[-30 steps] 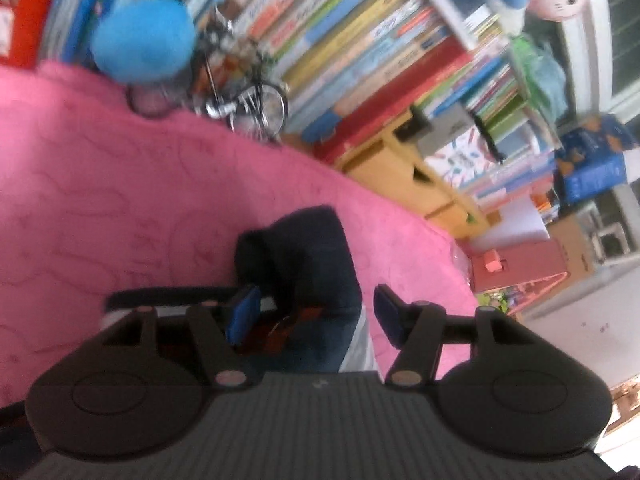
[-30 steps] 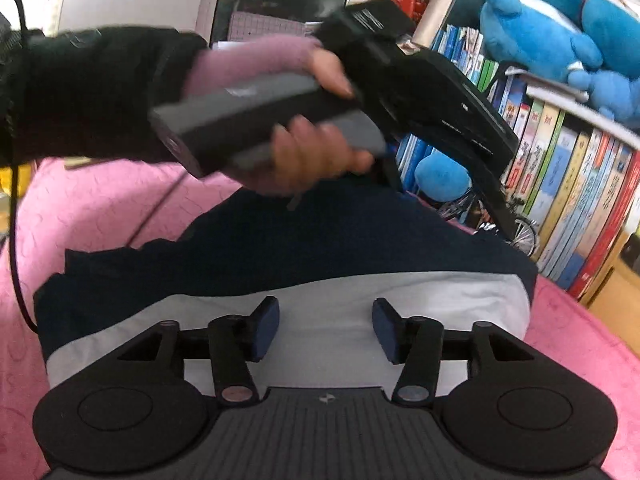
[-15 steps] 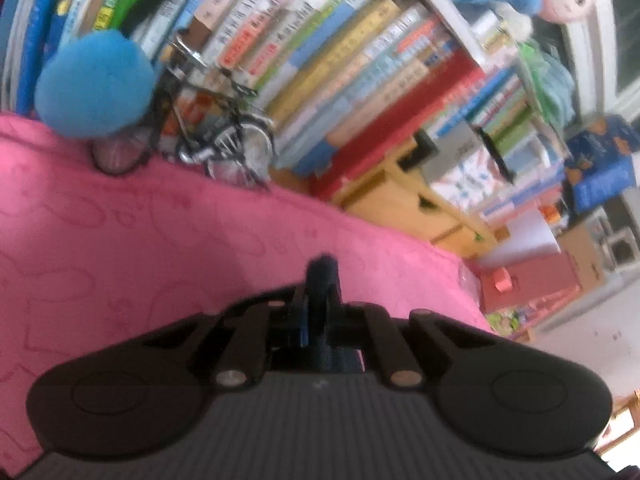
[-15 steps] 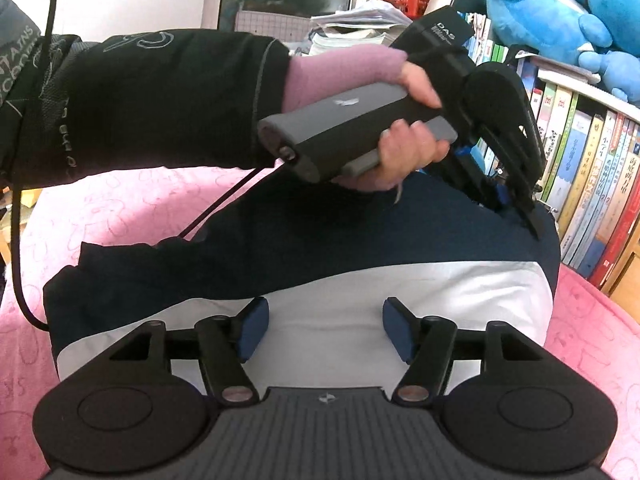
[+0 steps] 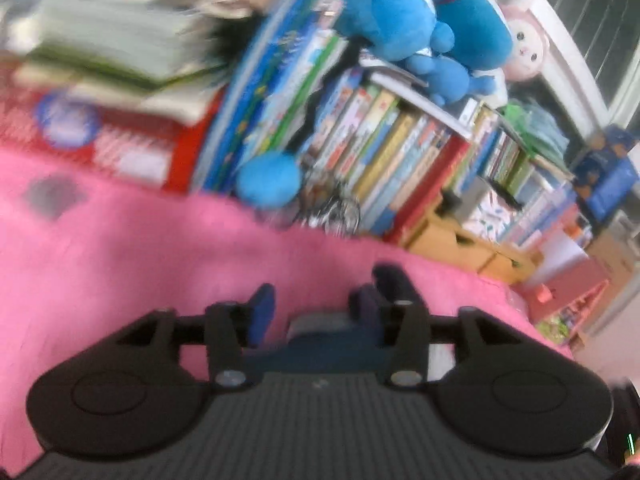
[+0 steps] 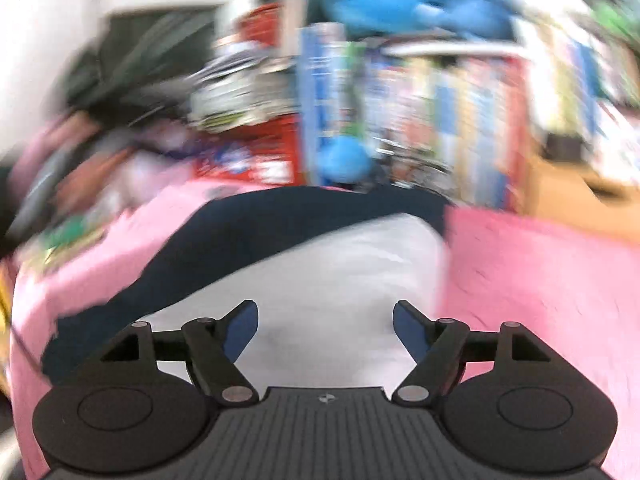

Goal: Fold clothes

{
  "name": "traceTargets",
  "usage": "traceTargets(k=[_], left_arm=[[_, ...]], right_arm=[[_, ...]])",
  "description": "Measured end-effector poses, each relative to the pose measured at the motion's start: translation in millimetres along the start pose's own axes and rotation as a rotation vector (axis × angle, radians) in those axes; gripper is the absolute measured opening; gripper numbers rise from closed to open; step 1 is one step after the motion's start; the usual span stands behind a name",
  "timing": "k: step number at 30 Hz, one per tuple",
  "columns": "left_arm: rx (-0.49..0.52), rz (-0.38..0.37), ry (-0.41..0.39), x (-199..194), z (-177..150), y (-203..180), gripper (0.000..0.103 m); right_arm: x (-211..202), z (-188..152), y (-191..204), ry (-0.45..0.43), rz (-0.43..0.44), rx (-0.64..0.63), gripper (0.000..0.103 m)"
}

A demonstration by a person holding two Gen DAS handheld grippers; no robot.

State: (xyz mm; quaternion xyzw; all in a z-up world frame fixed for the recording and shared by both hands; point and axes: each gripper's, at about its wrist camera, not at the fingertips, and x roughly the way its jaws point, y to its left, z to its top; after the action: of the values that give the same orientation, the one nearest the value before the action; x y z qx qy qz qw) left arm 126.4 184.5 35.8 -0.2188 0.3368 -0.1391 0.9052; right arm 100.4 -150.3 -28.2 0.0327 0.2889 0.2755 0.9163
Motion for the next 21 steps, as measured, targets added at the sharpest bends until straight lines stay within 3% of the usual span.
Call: traceTargets(k=[7,10,12,15,17,18,21], left_arm=[[-0.232,-0.005,0.075,-6.5,-54.5,44.9,0.054],[-0.294,-0.036,0.082,4.7,-63.8,49.7,0.060],[-0.326,-0.066,0.092,12.4,-68.6,54.5,0.070],[-0.363,-0.104,0.089,24.8,-74.6,61.3,0.069],[-0.354,-0.119,0.090,29.6,-75.4,60.4,0.065],[-0.338,-0.128,0.102,32.5,-75.0,58.7,0.059],[-0.285,-0.158,0.140,41.8,-72.5,53.2,0.045]], right_arm=[[15.3,-2.1,-63.3,0.054,0.054,0.304,0.077],[27.2,-4.4,-69.3,0.069,0.077,0.346,0.077],[35.3,-4.8,-72.3,0.080,0.094,0.364,0.077],[45.2,-5.4,-72.7,0.082,0.128,0.385,0.079],[52.2,-1.9,-73.7,0.075,0.147,0.394,0.076],[55.6,-0.8,-74.4,0.075,0.155,0.400,0.069],[59.6,0.0,-75.0,0.067,0.170,0.420,0.063]])
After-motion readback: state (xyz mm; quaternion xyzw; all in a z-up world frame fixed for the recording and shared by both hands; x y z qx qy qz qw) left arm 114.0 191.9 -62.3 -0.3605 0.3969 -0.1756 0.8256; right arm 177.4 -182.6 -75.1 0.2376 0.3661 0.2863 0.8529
